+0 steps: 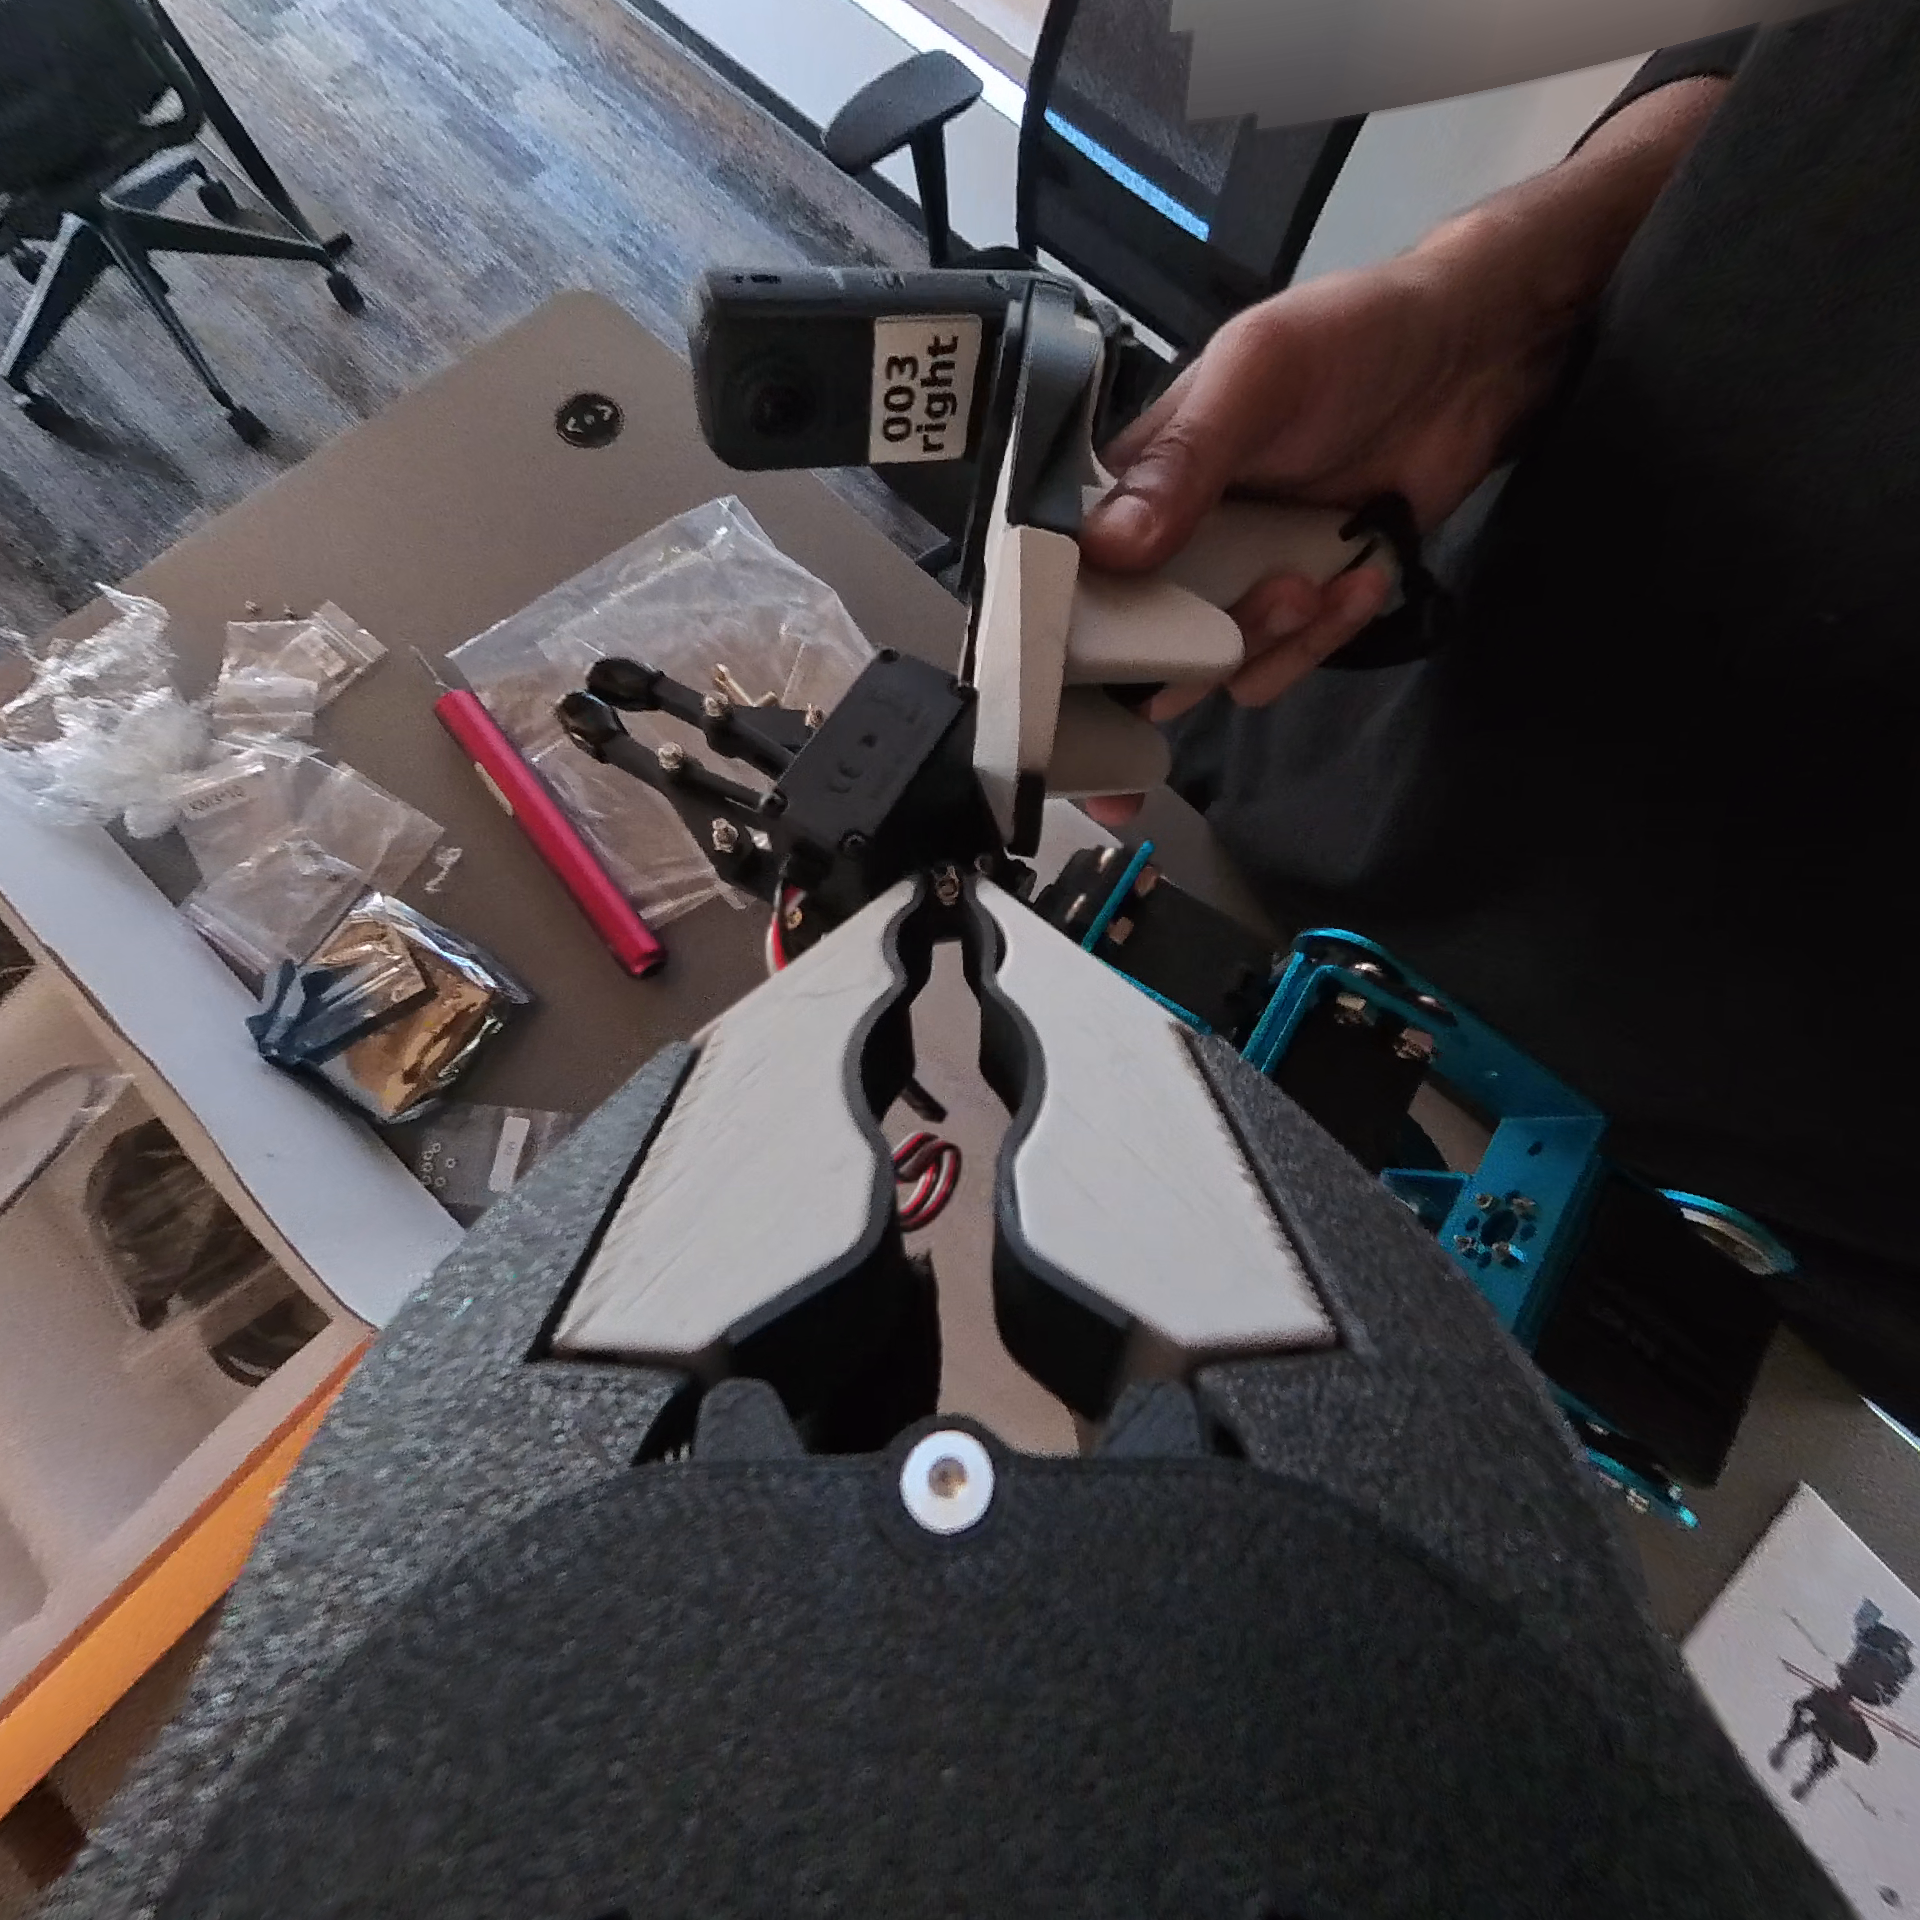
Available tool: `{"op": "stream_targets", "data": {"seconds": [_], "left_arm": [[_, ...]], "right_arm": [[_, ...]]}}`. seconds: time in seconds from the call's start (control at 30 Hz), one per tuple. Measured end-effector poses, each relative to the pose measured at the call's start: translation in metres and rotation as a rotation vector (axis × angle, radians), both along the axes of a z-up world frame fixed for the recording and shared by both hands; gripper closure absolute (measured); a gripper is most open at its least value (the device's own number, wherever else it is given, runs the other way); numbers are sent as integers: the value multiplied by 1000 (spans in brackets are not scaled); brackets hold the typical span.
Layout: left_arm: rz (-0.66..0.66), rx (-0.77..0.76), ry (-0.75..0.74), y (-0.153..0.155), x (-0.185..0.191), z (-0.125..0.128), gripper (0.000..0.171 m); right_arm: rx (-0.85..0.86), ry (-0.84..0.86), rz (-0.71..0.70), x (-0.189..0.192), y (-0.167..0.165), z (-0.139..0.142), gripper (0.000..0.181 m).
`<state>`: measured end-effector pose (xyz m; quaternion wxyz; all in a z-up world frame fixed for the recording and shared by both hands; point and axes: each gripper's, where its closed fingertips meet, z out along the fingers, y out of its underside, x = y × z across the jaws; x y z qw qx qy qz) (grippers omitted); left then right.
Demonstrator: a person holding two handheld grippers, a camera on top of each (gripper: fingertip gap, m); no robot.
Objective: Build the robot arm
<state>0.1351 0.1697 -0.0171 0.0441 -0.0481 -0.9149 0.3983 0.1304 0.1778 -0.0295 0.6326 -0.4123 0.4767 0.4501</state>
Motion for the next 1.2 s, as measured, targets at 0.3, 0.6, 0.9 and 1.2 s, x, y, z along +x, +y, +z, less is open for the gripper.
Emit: {"op": "stream_targets", "data": {"seconds": [0.3, 0.6, 0.9, 1.2], "left_arm": [[104, 111, 194, -1, 3, -8, 168], [44, 148, 151, -1, 3, -11, 168], [8, 168, 281, -2, 0, -10, 171], [-9, 166, 247, 0, 0, -8, 171]], "right_arm": [[-27, -4, -13, 2, -2, -3, 158], [-23, 3, -5, 1, -1, -4, 158], [-32, -3, 2, 1, -1, -4, 158], [-32, -16, 9, 1, 1, -3, 158]]}}
